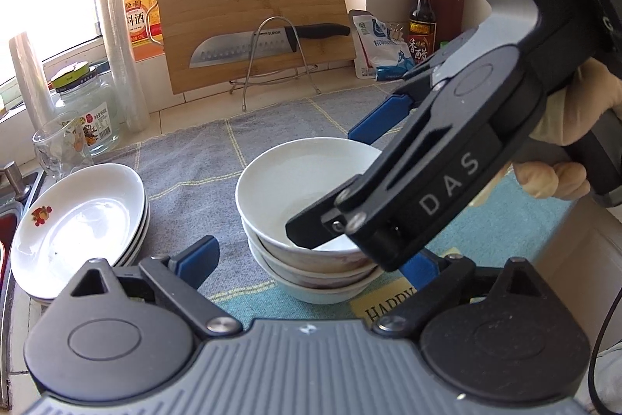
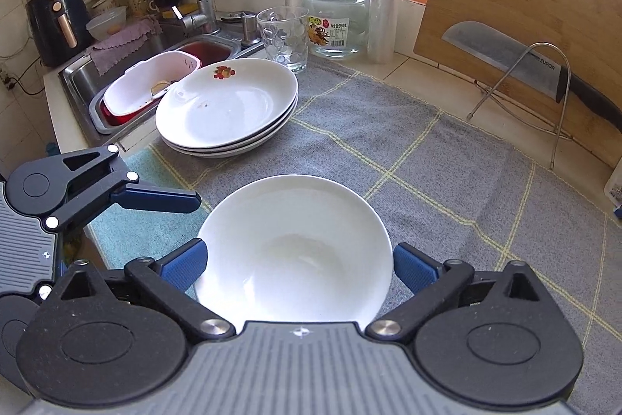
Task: Organize plates and bowls
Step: 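Lower the bowl onto the stacked bowls and open the right tool, then grip one side of the three-bowl stack with the right tool while the left tool grips the other side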
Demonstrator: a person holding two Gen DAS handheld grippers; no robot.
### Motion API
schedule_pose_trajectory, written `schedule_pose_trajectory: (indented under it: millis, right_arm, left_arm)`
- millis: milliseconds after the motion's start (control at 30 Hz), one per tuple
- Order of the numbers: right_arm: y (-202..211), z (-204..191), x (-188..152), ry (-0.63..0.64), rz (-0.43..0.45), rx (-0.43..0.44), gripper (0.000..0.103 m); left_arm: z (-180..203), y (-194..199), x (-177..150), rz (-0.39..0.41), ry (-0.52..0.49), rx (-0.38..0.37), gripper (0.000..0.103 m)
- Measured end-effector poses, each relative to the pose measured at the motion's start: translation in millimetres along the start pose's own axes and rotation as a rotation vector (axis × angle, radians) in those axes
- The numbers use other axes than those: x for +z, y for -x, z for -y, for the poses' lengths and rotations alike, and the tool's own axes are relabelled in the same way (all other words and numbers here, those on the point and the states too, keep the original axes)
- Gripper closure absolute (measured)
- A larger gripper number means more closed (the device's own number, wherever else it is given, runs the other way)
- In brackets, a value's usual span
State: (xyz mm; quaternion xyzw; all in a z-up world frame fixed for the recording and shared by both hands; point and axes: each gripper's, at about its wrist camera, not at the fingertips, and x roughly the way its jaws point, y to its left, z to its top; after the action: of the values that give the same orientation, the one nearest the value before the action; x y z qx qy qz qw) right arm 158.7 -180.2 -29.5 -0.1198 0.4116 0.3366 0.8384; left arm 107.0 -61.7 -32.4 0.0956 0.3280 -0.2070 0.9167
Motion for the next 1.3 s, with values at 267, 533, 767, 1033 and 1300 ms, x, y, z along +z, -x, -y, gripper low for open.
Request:
schedule_pose_trajectory:
  millis: [267, 533, 767, 1033, 1300]
  right_arm:
    - [28, 6, -8, -0.015, 0.075, -0.051, 0.0]
    - [47, 4, -34, -0.041, 0.066, -0.142, 0.0]
    - [39, 2, -55, -0.011, -0.008, -0.173, 0.0]
    - [4, 13, -73, 0.124, -0.085, -0.112, 0.0]
    - [-22, 24, -71, 0.289, -0.064, 0.029, 0.0]
  left_arm:
    - [-16, 4, -9, 0.013, -0.024, -0.048, 0.004]
    - [-28, 1, -17, 0.01, -0.166, -0.178, 0.003]
    - [-27, -12, -21, -0.024, -0.224, -0.256, 0.003]
    - [-18, -32, -19, -0.099, -0.255, -0.25, 0.003]
    - [-20, -53, -11, -0.171, -0.256, -0.196, 0.003]
